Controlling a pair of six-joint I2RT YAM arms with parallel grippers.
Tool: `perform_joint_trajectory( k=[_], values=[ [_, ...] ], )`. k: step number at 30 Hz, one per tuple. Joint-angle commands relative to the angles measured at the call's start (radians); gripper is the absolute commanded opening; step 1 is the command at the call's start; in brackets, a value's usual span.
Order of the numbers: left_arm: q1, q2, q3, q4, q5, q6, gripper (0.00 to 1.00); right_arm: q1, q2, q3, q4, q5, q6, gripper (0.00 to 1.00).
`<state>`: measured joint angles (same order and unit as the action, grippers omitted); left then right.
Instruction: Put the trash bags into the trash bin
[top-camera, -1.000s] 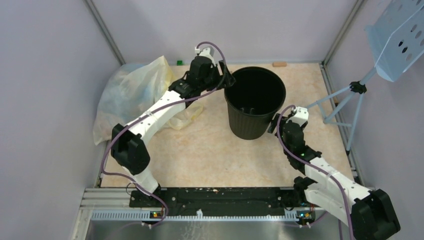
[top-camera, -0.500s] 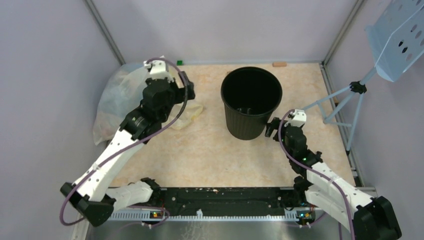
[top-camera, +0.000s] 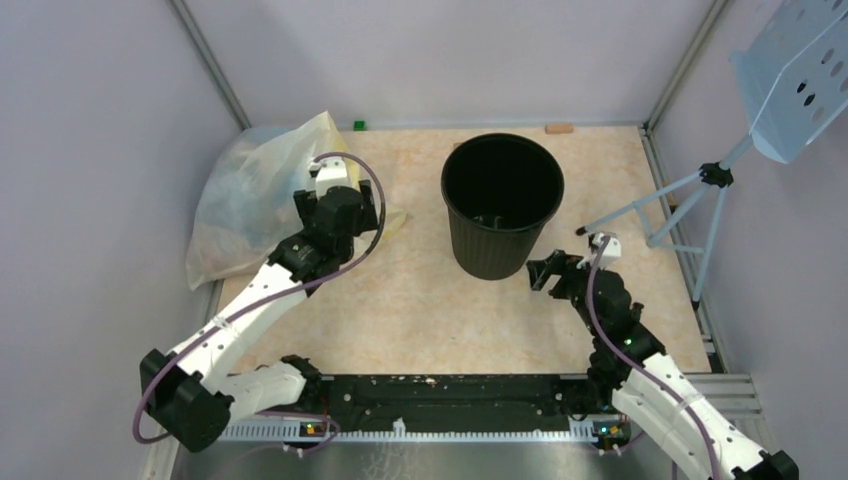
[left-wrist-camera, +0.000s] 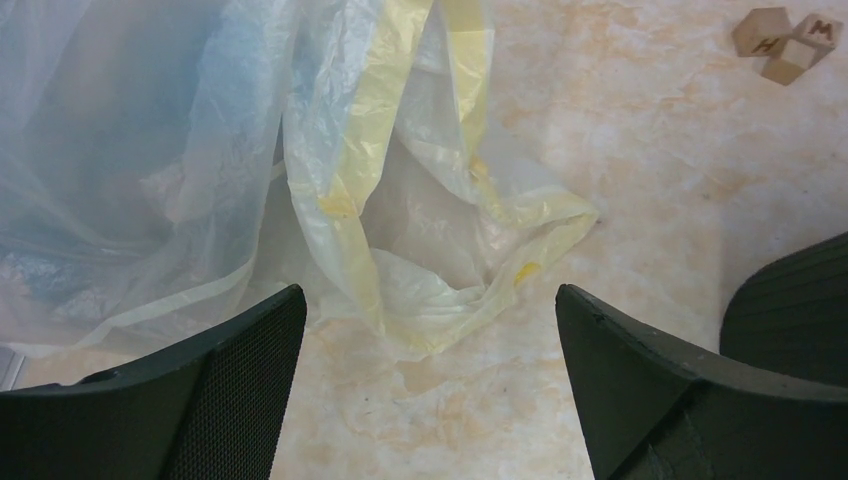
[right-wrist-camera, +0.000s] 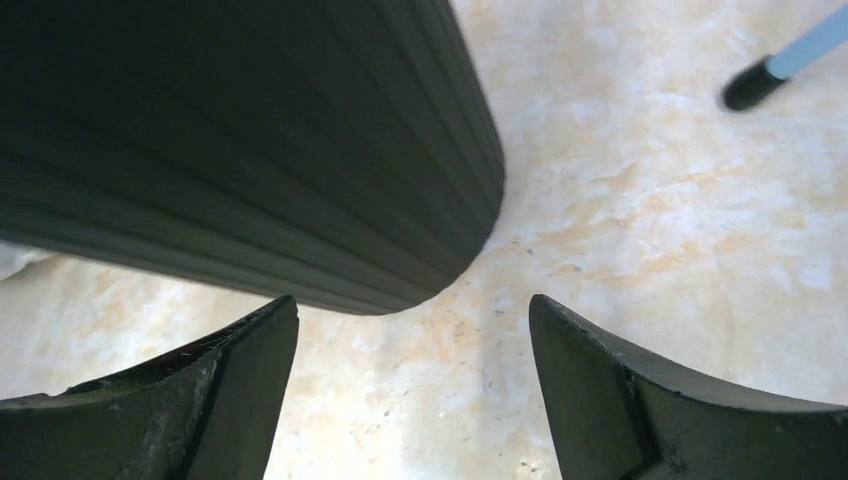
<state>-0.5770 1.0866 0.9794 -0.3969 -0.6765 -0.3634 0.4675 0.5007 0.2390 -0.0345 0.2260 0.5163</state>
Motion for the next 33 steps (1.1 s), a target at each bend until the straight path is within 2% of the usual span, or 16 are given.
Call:
perform_joint_trajectory(
  k=[1, 4, 7, 10, 19, 23, 25, 27, 30, 31, 33],
  values=[
    [0.061, 0.056, -0.009, 0.087, 0.005, 0.000, 0.99, 0.003, -0.065, 0.003, -0.042, -0.202, -0.059, 0.85],
    [0.118, 0.106, 0.011, 0.079, 0.009, -0.014, 0.99, 0.008, -0.040, -0.028, 0.011, -0.326, -0.047, 0.86],
    [0.143, 0.147, 0.017, 0.080, -0.045, -0.019, 0.99, 0.031, -0.024, -0.045, 0.066, -0.305, -0.021, 0.87],
    [0.194, 0.191, 0.014, 0.101, -0.001, -0.032, 0.99, 0.041, 0.038, -0.054, 0.173, -0.289, -0.002, 0.88],
    [0.275, 0.302, 0.006, 0.194, 0.076, -0.040, 0.99, 0.079, 0.519, 0.106, 0.517, -0.206, 0.029, 0.89],
    [0.284, 0.371, -0.004, 0.296, 0.084, -0.020, 0.97, 0.076, 0.766, 0.321, 0.445, -0.072, 0.053, 0.89],
    [0.287, 0.398, 0.005, 0.312, 0.083, -0.030, 0.88, 0.067, 0.876, 0.418, 0.436, -0.049, 0.050, 0.89],
    [0.288, 0.415, 0.005, 0.334, 0.078, -0.033, 0.72, 0.044, 0.985, 0.496, 0.438, -0.074, 0.053, 0.89],
    [0.289, 0.414, 0.015, 0.323, 0.096, -0.017, 0.34, 0.022, 1.048, 0.573, 0.411, -0.142, 0.039, 0.86],
    [0.289, 0.408, 0.022, 0.303, 0.114, -0.008, 0.20, 0.024, 1.042, 0.559, 0.432, -0.165, 0.022, 0.85],
    [0.288, 0.389, 0.043, 0.233, 0.167, -0.003, 0.01, 0.037, 1.018, 0.505, 0.508, -0.198, 0.005, 0.84]
  ],
)
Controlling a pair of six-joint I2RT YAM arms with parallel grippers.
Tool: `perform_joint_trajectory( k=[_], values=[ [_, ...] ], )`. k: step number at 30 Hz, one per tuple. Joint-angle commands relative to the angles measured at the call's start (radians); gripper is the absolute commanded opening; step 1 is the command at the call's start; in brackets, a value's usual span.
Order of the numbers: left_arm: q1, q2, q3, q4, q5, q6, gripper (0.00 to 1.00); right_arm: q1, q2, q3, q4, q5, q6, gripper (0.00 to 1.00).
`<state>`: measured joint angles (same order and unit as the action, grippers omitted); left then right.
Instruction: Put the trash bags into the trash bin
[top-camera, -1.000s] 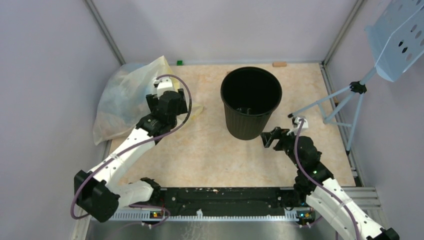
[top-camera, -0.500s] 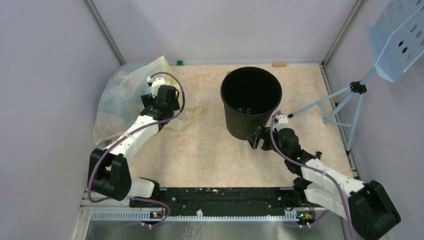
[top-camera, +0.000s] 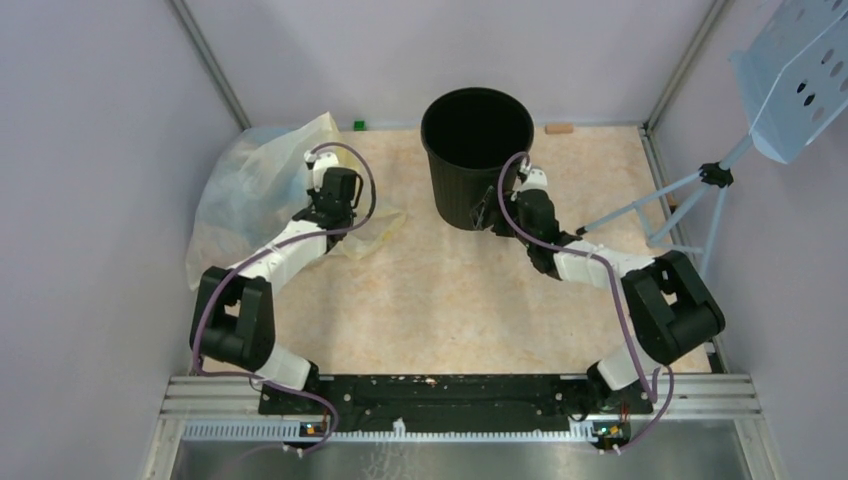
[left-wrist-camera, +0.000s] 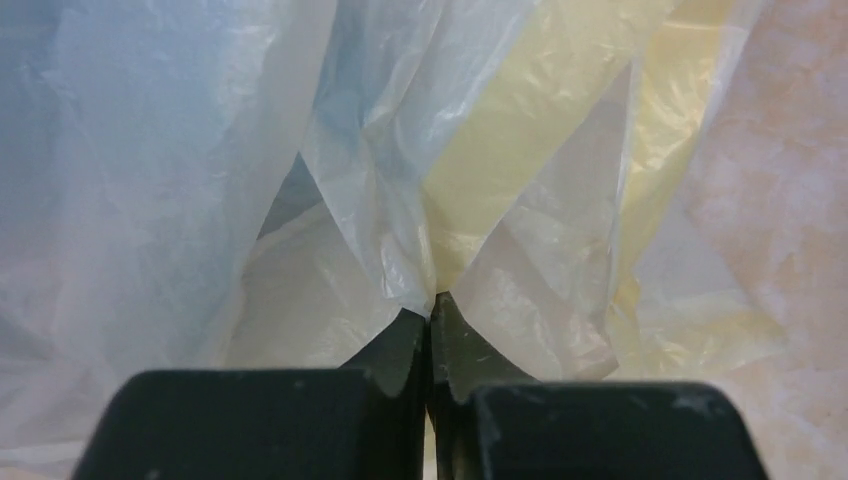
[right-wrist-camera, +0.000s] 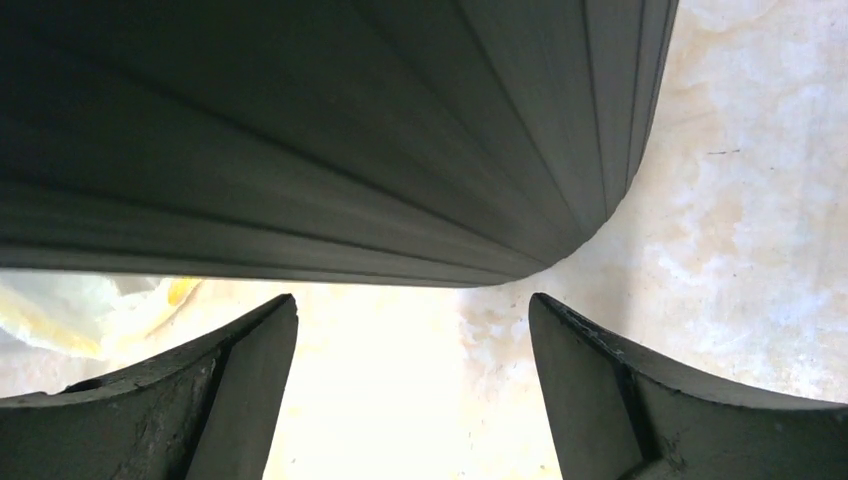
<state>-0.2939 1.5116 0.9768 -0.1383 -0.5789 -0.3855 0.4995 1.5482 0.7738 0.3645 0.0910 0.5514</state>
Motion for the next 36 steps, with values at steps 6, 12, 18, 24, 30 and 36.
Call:
perform_joint_trajectory(
  k=[6, 12, 18, 24, 30, 36],
  values=[
    [0.002, -0.202, -0.019, -0.198, 0.243, -0.063, 0.00, 0.119, -0.112, -0.137, 0.183, -0.060, -0.082, 0.81],
    [0.002, -0.486, -0.154, -0.381, 0.446, -0.147, 0.00, 0.290, -0.157, -0.194, 0.294, -0.013, -0.142, 0.81],
    [0.003, -0.724, -0.298, -0.446, 0.685, -0.257, 0.00, 0.361, -0.039, -0.040, 0.308, -0.056, -0.189, 0.70],
    [0.003, -0.809, -0.293, -0.558, 0.722, -0.292, 0.00, 0.377, 0.115, 0.135, 0.310, -0.108, -0.223, 0.68],
    [0.002, -0.852, -0.288, -0.610, 0.714, -0.284, 0.00, 0.378, 0.310, 0.309, 0.269, -0.130, -0.273, 0.67],
    [0.002, -0.871, -0.285, -0.640, 0.720, -0.282, 0.00, 0.378, 0.479, 0.472, 0.203, -0.175, -0.335, 0.67]
  ],
)
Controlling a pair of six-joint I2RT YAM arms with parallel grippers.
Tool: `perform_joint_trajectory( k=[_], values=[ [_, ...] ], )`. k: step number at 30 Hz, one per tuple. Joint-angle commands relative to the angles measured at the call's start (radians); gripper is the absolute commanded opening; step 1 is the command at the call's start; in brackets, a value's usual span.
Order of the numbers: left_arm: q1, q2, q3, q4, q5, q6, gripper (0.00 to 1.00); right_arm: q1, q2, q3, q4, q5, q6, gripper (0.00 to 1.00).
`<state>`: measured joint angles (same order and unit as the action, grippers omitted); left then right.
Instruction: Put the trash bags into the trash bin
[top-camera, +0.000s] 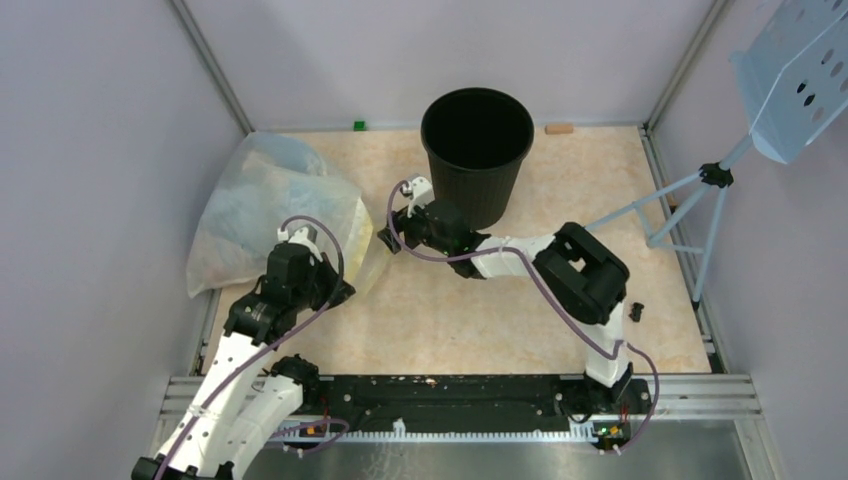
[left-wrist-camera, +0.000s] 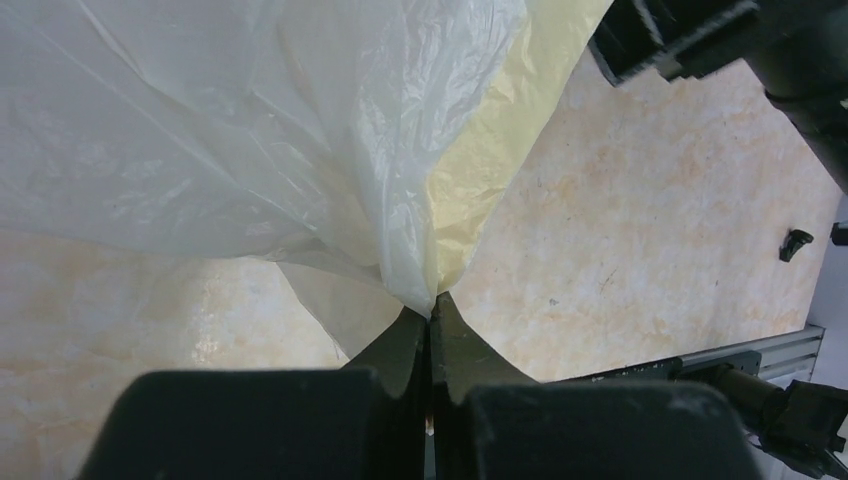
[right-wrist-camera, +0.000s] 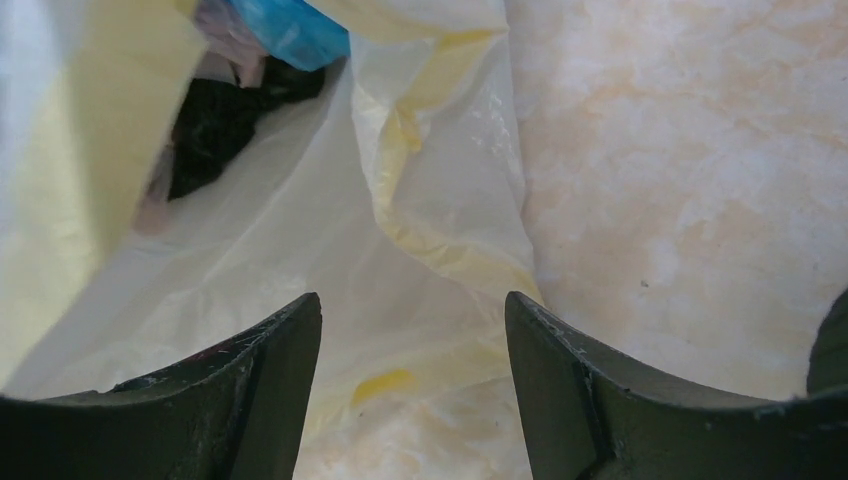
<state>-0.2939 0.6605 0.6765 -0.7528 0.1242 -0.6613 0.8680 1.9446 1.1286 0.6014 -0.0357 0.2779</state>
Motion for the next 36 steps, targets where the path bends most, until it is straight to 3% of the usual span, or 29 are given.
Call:
perform_joint_trajectory(
  k=[1, 8, 9, 10, 11, 12, 16, 24, 31, 36],
  values=[
    [0.002, -0.022, 0.014, -0.026, 0.011, -0.003, 0.00, 0.009, 0.104, 0.144, -0.041, -0.065, -0.063, 0.67],
    [0.003, -0.010, 0.026, -0.035, -0.006, 0.010, 0.00, 0.009, 0.264, 0.322, -0.083, -0.128, -0.024, 0.65],
    [0.003, -0.008, 0.029, -0.040, -0.012, 0.013, 0.00, 0.009, 0.283, 0.353, -0.100, -0.131, -0.019, 0.58],
    [0.002, -0.005, 0.032, -0.043, -0.019, 0.017, 0.00, 0.009, 0.299, 0.379, -0.114, -0.134, -0.013, 0.40],
    [0.002, -0.003, 0.031, -0.047, -0.024, 0.022, 0.00, 0.009, 0.308, 0.404, -0.125, -0.131, -0.006, 0.15],
    [0.002, -0.001, 0.030, -0.049, -0.032, 0.024, 0.00, 0.009, 0.310, 0.420, -0.142, -0.122, 0.005, 0.00],
    [0.002, -0.007, 0.014, -0.036, -0.031, 0.011, 0.00, 0.009, 0.211, 0.348, -0.136, -0.059, 0.021, 0.00],
    [0.003, 0.045, -0.087, 0.088, 0.063, -0.057, 0.00, 0.009, -0.197, -0.068, -0.101, 0.136, 0.108, 0.00],
    [-0.003, 0.145, -0.185, 0.285, 0.062, -0.116, 0.00, 0.006, -0.554, -0.323, -0.277, 0.397, 0.171, 0.00],
    [-0.007, 0.239, -0.201, 0.390, -0.010, -0.068, 0.00, -0.024, -0.751, -0.430, -0.462, 0.562, 0.218, 0.00]
  ],
)
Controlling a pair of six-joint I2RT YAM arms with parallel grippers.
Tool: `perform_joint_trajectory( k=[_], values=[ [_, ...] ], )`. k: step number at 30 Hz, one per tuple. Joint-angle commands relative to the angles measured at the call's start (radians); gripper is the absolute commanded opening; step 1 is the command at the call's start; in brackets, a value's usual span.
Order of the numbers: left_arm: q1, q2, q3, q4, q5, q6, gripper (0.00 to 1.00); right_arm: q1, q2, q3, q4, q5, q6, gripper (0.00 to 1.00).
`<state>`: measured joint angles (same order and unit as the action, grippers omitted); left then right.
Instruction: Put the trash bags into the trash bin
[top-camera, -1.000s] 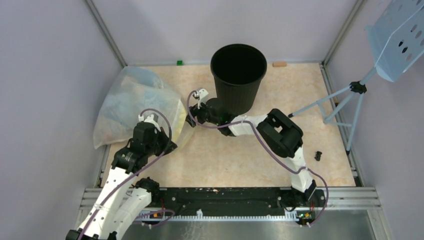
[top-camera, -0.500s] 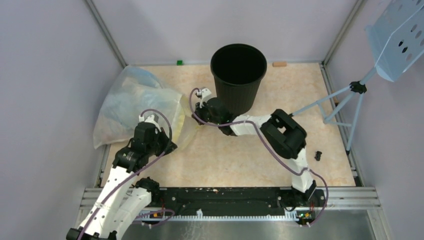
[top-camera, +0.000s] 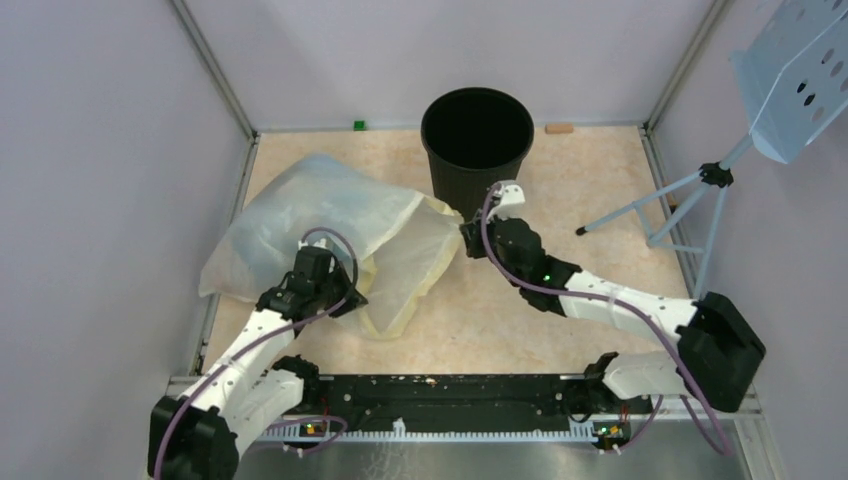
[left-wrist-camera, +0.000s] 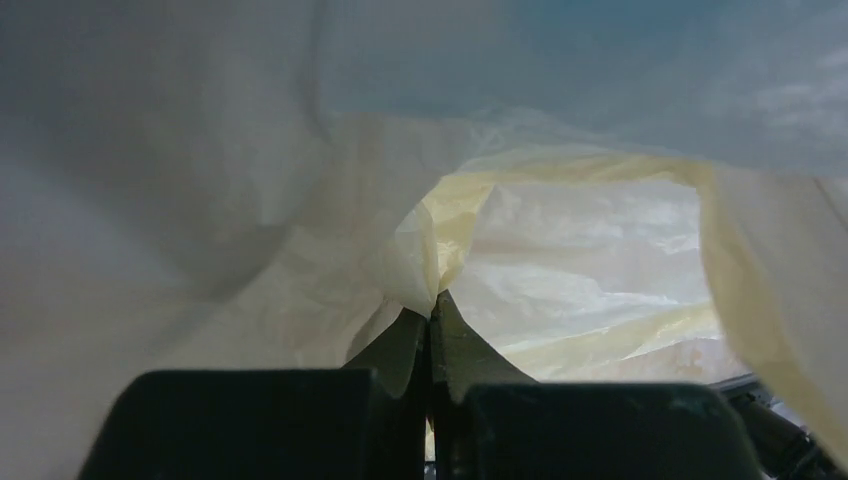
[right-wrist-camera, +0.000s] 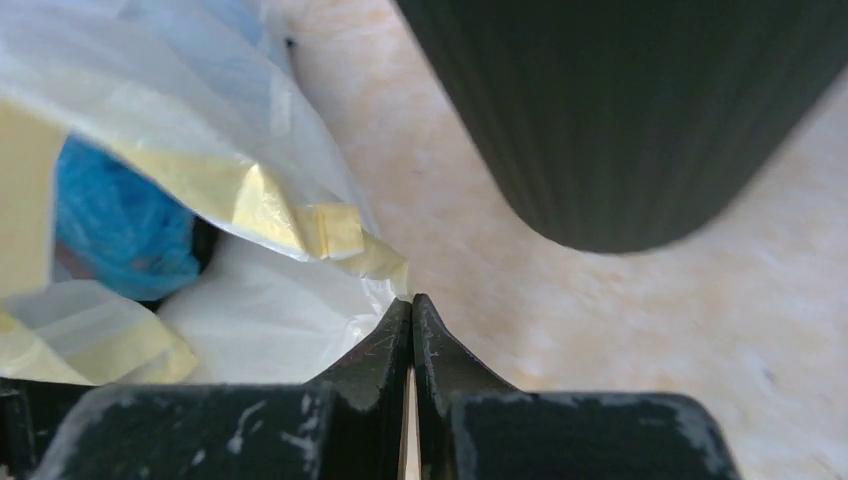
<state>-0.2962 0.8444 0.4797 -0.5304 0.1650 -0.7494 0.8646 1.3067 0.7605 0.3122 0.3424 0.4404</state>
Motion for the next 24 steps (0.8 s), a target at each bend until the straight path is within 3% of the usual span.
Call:
perform_joint_trajectory(
  k=[1, 5, 8, 10, 14, 17, 21, 24],
  values=[
    [-0.006, 0.078, -0.010, 0.196, -0.059, 0.031, 0.00, -0.032, -0.150, -0.080, -0.203, 0.197, 0.064, 0.00],
    [-0.008, 0.199, -0.030, 0.357, -0.065, 0.064, 0.00, -0.080, -0.278, -0.148, -0.302, 0.203, 0.081, 0.00],
    [-0.016, 0.311, -0.039, 0.582, -0.041, 0.149, 0.00, -0.084, -0.345, -0.189, -0.362, 0.213, 0.088, 0.00],
    [-0.021, 0.411, 0.018, 0.642, -0.059, 0.204, 0.00, -0.085, -0.377, -0.215, -0.369, 0.196, 0.091, 0.00],
    [-0.018, 0.671, 0.257, 0.595, -0.153, 0.284, 0.00, -0.085, -0.379, -0.244, -0.365, 0.165, 0.100, 0.00],
    [-0.017, 0.780, 0.403, 0.558, -0.149, 0.307, 0.00, -0.086, -0.343, -0.239, -0.354, 0.138, 0.100, 0.00],
    [-0.019, 0.746, 0.428, 0.501, -0.142, 0.257, 0.00, -0.085, -0.286, -0.207, -0.358, 0.143, 0.101, 0.00],
    [-0.025, 0.623, 0.360, 0.414, -0.140, 0.211, 0.00, -0.085, -0.259, -0.189, -0.344, 0.149, 0.098, 0.00]
  ],
)
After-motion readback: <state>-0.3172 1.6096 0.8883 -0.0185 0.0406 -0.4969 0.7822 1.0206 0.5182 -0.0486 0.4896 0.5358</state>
